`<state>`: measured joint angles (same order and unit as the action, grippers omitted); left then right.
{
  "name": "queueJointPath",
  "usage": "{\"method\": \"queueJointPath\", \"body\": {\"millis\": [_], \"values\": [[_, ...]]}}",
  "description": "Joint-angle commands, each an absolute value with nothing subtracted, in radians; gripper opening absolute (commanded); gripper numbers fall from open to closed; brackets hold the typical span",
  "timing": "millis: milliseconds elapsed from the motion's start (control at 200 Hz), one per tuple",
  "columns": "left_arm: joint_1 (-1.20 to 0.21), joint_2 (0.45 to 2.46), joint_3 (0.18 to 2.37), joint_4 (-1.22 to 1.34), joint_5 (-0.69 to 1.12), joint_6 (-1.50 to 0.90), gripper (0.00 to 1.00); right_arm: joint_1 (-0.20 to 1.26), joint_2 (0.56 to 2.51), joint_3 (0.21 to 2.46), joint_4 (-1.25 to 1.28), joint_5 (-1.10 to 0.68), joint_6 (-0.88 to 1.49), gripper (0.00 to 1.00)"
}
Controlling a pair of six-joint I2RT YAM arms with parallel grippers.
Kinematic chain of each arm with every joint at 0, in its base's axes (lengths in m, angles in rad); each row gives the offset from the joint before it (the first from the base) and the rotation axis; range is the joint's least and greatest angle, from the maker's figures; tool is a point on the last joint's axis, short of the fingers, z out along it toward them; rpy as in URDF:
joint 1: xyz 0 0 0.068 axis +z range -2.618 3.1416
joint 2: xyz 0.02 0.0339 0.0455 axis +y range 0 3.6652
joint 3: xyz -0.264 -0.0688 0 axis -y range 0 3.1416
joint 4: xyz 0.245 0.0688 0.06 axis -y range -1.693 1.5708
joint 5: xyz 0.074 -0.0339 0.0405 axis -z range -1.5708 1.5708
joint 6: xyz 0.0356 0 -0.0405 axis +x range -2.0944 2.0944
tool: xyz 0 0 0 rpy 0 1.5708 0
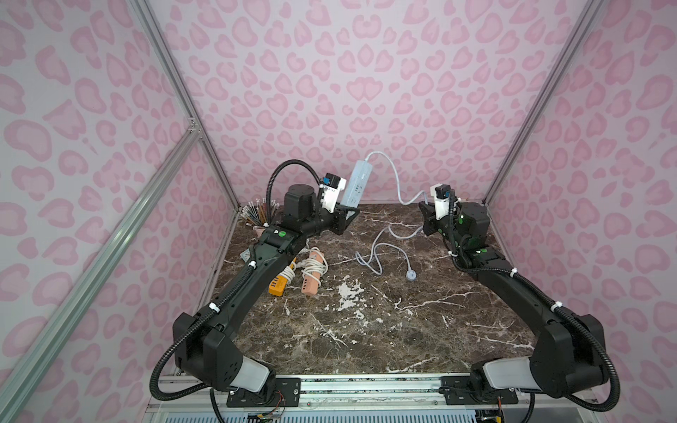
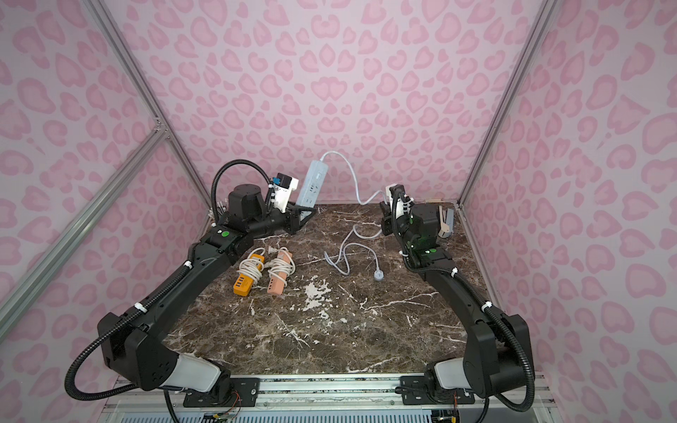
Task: Wrap the cord around the power strip
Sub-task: Wrap the power cord around the power strip.
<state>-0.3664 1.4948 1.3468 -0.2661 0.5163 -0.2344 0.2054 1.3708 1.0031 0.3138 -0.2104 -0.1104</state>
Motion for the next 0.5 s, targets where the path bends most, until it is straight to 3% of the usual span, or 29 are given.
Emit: {"method": "queueJointPath", "body": {"millis": [0,145,300,495], "values": [[-0.273,1.483,1.309,0.051,0.635,-0.467,0.03,0.204,1.351,0.941,0.307,-0.03,-0.161,0.0],[-0.175,1.5,1.256,0.203,0.65,-0.637,0.03,0.229,1.342,0.87,0.211,0.052,-0.223,0.0],[-0.204,1.577,1.403,-0.023,0.553,-0.464,0.03,0.352,1.343,0.877,0.133,0.202,-0.377,0.0],[-0.259,1.62,1.417,-0.118,0.456,-0.275,0.03,0.485,1.35,0.978,0.028,0.275,-0.512,0.0]]}}
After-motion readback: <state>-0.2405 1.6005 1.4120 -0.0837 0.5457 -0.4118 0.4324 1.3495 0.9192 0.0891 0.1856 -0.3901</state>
